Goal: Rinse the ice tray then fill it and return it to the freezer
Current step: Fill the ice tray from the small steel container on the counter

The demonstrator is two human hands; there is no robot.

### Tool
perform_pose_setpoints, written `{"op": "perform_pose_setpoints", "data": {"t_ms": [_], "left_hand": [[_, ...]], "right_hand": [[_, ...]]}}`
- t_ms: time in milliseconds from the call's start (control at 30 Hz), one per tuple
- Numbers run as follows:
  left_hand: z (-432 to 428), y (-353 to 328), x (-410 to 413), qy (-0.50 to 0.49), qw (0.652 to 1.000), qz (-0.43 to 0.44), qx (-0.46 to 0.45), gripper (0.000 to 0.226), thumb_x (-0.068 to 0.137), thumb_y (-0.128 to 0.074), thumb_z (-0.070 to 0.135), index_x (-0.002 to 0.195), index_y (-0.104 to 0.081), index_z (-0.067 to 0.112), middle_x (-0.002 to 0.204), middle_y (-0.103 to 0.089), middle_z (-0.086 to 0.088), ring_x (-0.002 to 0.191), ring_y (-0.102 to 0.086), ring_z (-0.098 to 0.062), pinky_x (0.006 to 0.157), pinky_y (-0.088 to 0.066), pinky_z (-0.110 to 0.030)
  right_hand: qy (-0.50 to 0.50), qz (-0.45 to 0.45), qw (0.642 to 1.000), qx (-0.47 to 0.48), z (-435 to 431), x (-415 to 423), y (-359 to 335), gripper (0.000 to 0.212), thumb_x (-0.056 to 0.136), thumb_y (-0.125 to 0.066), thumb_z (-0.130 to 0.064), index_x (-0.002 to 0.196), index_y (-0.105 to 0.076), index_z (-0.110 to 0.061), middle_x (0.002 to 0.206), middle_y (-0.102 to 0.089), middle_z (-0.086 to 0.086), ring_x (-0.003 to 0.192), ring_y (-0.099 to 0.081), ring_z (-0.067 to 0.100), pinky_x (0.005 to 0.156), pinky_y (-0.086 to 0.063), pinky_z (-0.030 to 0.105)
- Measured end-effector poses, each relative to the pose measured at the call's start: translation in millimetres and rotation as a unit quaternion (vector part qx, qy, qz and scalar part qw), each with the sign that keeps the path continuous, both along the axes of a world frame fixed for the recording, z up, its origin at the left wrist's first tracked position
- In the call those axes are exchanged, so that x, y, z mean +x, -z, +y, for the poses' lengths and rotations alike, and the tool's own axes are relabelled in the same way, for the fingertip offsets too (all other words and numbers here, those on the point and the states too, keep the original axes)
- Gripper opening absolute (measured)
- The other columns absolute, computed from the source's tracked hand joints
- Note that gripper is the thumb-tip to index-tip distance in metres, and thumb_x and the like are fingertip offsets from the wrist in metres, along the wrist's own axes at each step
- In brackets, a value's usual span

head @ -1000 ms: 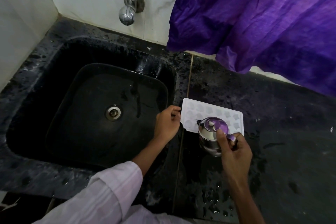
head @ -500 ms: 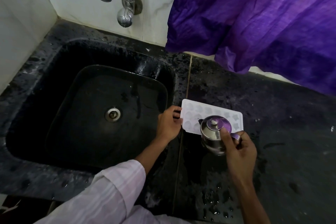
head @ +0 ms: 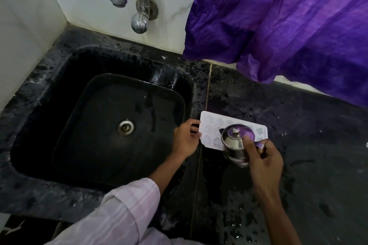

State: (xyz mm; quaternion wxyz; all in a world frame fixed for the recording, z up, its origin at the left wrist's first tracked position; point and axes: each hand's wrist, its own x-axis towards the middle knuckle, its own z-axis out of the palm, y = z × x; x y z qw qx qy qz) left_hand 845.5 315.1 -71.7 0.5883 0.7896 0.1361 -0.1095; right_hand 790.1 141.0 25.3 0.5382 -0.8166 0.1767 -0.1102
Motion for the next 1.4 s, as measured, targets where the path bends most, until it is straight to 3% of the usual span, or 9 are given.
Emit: {"op": "perform_pose_setpoints", "data": {"t_ms": [100,233,367,533,733,900,967,1200,1400], "left_hand": [[0,0,0,-0.003,1.000,0.003,-0.007,0.034,0.087,-0.069,0.002,0.117,-0.067,0.018,0.095,-0.075,0.000,0.072,-0.067,-0.004,0.066,-0.049,-0.010],[0,2,0,-0.004,1.000,0.003,-0.008,0.034,0.087,-0.069,0.002,0.116,-0.068,0.019,0.096,-0.076,-0.001,0.072,-0.068,-0.005,0.065,-0.049,-0.008],[0,2,-1,-0.005,1.000,0.003,-0.013,0.034,0.087,-0.069,0.002,0.117,-0.067,0.018,0.096,-0.076,-0.001,0.075,-0.069,-0.007,0.070,-0.053,-0.016],[0,3,-1,-0.012,1.000,-0.001,-0.022,0.034,0.086,-0.069,0.001,0.115,-0.068,0.018,0.094,-0.076,-0.002,0.076,-0.071,-0.011,0.079,-0.060,-0.029],[0,4,-2,-0.010,1.000,-0.001,-0.024,0.035,0.087,-0.069,0.002,0.119,-0.067,0.017,0.095,-0.076,-0.002,0.075,-0.069,-0.007,0.075,-0.058,-0.022],[0,3,-2,-0.007,1.000,-0.004,-0.020,0.034,0.087,-0.069,0.003,0.118,-0.067,0.018,0.095,-0.075,-0.001,0.074,-0.068,-0.003,0.075,-0.057,-0.021],[0,4,-2,-0.006,1.000,-0.003,-0.020,0.035,0.088,-0.069,0.003,0.119,-0.067,0.019,0.096,-0.075,-0.001,0.076,-0.069,-0.005,0.075,-0.056,-0.020],[2,4,-2,0.001,1.000,-0.005,-0.019,0.036,0.088,-0.069,0.004,0.121,-0.067,0.019,0.098,-0.076,-0.002,0.080,-0.070,-0.008,0.080,-0.058,-0.023],[2,4,-3,0.002,1.000,-0.005,-0.026,0.037,0.089,-0.068,0.003,0.122,-0.067,0.019,0.097,-0.076,-0.003,0.079,-0.071,-0.010,0.079,-0.058,-0.024]], "right_hand": [[0.004,0.002,1.000,-0.008,-3,2,3,0.045,0.092,-0.068,-0.027,0.070,-0.041,0.002,0.074,-0.049,0.034,0.067,-0.053,0.046,0.063,-0.051,0.040],[0.006,0.006,1.000,-0.019,-4,5,5,0.045,0.090,-0.069,-0.030,0.071,-0.043,0.001,0.075,-0.048,0.034,0.068,-0.053,0.047,0.066,-0.052,0.053],[0.002,0.003,1.000,-0.012,-6,6,6,0.045,0.090,-0.070,-0.029,0.068,-0.041,-0.002,0.069,-0.043,0.029,0.062,-0.043,0.028,0.062,-0.044,0.043],[-0.003,-0.001,1.000,0.004,-6,7,5,0.045,0.091,-0.071,-0.026,0.063,-0.039,-0.010,0.064,-0.039,0.010,0.060,-0.039,0.021,0.061,-0.039,0.034],[-0.007,0.004,1.000,0.001,-8,9,5,0.041,0.090,-0.072,-0.027,0.060,-0.043,-0.021,0.062,-0.039,0.006,0.061,-0.038,0.020,0.062,-0.038,0.035],[-0.010,0.016,1.000,-0.012,-9,12,8,0.045,0.087,-0.070,-0.041,0.068,-0.043,-0.009,0.071,-0.048,0.029,0.063,-0.050,0.034,0.063,-0.049,0.051],[-0.008,0.018,1.000,-0.013,-8,14,8,0.046,0.087,-0.069,-0.041,0.070,-0.043,-0.006,0.075,-0.048,0.032,0.066,-0.052,0.030,0.067,-0.052,0.057],[0.001,0.017,1.000,0.008,-5,24,9,0.047,0.089,-0.069,-0.038,0.069,-0.040,-0.007,0.067,-0.043,0.019,0.065,-0.043,0.021,0.065,-0.042,0.039],[0.005,0.013,1.000,0.006,-5,32,12,0.046,0.091,-0.070,-0.035,0.064,-0.039,-0.015,0.068,-0.042,0.012,0.066,-0.041,0.021,0.065,-0.039,0.038]]}}
